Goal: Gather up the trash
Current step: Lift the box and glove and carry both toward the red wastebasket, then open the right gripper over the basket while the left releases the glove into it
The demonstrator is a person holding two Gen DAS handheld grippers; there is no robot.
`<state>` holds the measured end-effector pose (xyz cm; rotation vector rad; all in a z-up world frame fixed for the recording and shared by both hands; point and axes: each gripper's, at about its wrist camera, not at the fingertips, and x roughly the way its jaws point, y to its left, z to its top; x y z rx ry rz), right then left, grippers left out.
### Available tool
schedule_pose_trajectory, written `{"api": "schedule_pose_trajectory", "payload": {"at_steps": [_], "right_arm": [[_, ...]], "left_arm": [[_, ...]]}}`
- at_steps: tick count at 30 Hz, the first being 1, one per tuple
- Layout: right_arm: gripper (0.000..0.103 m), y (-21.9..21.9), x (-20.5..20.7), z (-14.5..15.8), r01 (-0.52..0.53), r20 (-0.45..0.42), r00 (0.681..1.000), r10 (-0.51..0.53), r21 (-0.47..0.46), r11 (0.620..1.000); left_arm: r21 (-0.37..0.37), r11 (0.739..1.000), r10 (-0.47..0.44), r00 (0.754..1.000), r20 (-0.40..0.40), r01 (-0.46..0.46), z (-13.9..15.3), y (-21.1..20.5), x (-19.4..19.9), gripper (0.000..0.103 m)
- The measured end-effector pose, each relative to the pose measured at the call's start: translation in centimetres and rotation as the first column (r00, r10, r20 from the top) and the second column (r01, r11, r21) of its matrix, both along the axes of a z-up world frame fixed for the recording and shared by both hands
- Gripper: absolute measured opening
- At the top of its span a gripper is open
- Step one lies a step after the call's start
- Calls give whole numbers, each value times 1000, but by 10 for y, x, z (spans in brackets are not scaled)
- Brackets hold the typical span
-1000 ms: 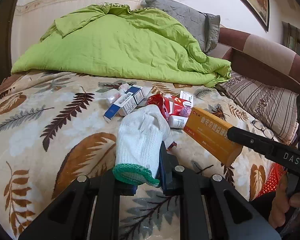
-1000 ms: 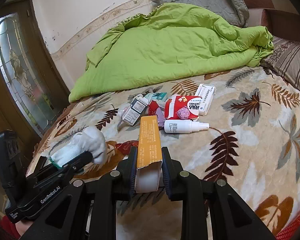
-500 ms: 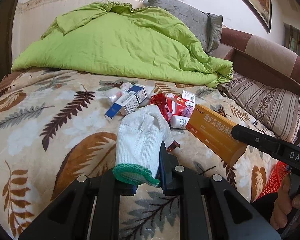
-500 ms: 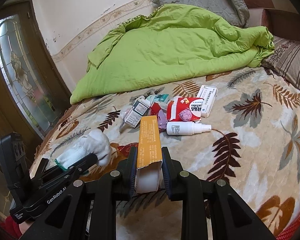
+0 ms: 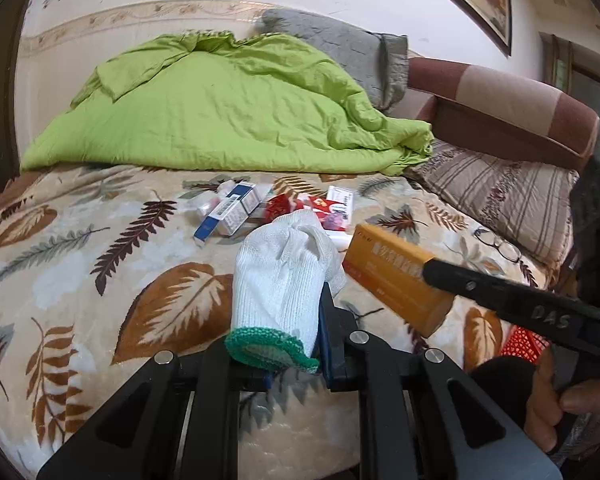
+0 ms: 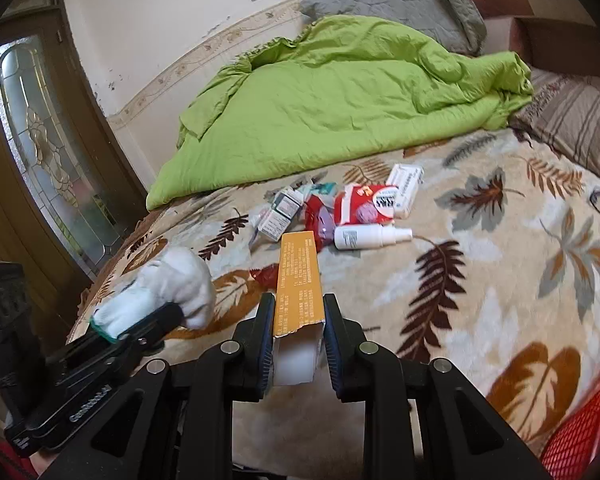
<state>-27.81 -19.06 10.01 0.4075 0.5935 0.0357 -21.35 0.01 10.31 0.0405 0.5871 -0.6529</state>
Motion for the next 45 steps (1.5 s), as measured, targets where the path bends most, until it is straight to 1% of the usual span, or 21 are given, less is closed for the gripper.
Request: {"api": "schedule_pose_trajectory", "payload": {"at_steps": [3, 6, 7, 10, 14, 16, 21, 24, 27, 29, 31, 32, 34, 36, 39, 40, 41, 42, 43, 44, 45], "right_arm": [[25, -5, -2, -10, 15, -20, 1000, -15, 18, 1000], [25, -12, -4, -14, 30, -21, 999, -29, 53, 998], [25, -12, -3, -15, 30, -22, 999, -29, 49, 998], [25, -12, 4, -19, 18, -36, 999, -16, 53, 998], [25, -13, 17, -27, -4, -64, 998, 9, 84, 996], [25, -11, 21, -29, -15, -71, 997, 21, 80, 997], [25, -9, 20, -29, -32, -70, 997, 39, 89, 995], [25, -16, 14, -26, -23, -68, 997, 32, 128, 991], [25, -31, -6, -13, 5, -43, 999, 2, 161, 987], [25, -46, -23, -2, 41, -26, 999, -37, 173, 984], [25, -66, -49, 10, 92, -10, 996, -92, 192, 977], [25, -72, -57, 14, 113, -8, 993, -114, 188, 976], [25, -90, -87, 24, 191, -5, 981, -193, 174, 966], [25, -111, -118, 30, 273, -8, 961, -276, 161, 948], [25, -142, -168, 33, 408, -26, 912, -408, 127, 904], [25, -151, -182, 32, 448, -37, 894, -446, 116, 887], [25, -161, -201, 29, 498, -54, 867, -495, 101, 861], [25, -168, -211, 27, 524, -65, 851, -520, 90, 847], [25, -175, -226, 23, 562, -81, 826, -557, 72, 824], [25, -181, -234, 21, 585, -91, 810, -579, 64, 809], [25, -187, -245, 17, 608, -100, 793, -601, 62, 792]], "left_arm": [[-5, 1000, -3, 1000, -1, 3, 1, -2, -3, 16], [-3, 1000, -4, 1000, -23, 4, -7, -6, 0, 16], [4, 1000, -7, 999, -33, 7, -11, -9, 3, 16], [17, 1000, -5, 998, -61, 6, -19, -15, 12, 16], [23, 1000, 0, 995, -96, 2, -28, -19, 26, 16], [24, 1000, 1, 993, -114, 1, -32, -19, 32, 16], [15, 1000, -3, 988, -156, 5, -36, -19, 39, 16], [7, 999, -39, 986, -161, 40, -28, -24, 37, 16], [10, 995, -98, 984, -147, 101, -16, -36, 29, 16], [10, 987, -157, 978, -141, 160, -6, -49, 20, 16], [11, 973, -229, 965, -128, 232, 5, -68, 7, 16], [12, 965, -260, 957, -127, 263, 8, -76, 2, 16], [-2, 939, -342, 930, -136, 344, 17, -101, -12, 16], [-18, 904, -424, 893, -150, 427, 25, -130, -27, 16], [-35, 854, -517, 839, -166, 519, 30, -171, -49, 16], [-41, 830, -554, 812, -183, 557, 31, -188, -59, 16], [-49, 803, -590, 781, -205, 593, 30, -205, -69, 16], [-58, 781, -617, 754, -225, 621, 29, -219, -78, 16], [-64, 765, -635, 734, -240, 641, 27, -230, -85, 16], [-65, 743, -657, 708, -258, 666, 24, -246, -94, 16], [-60, 726, -673, 690, -268, 685, 21, -257, -102, 16]]}}
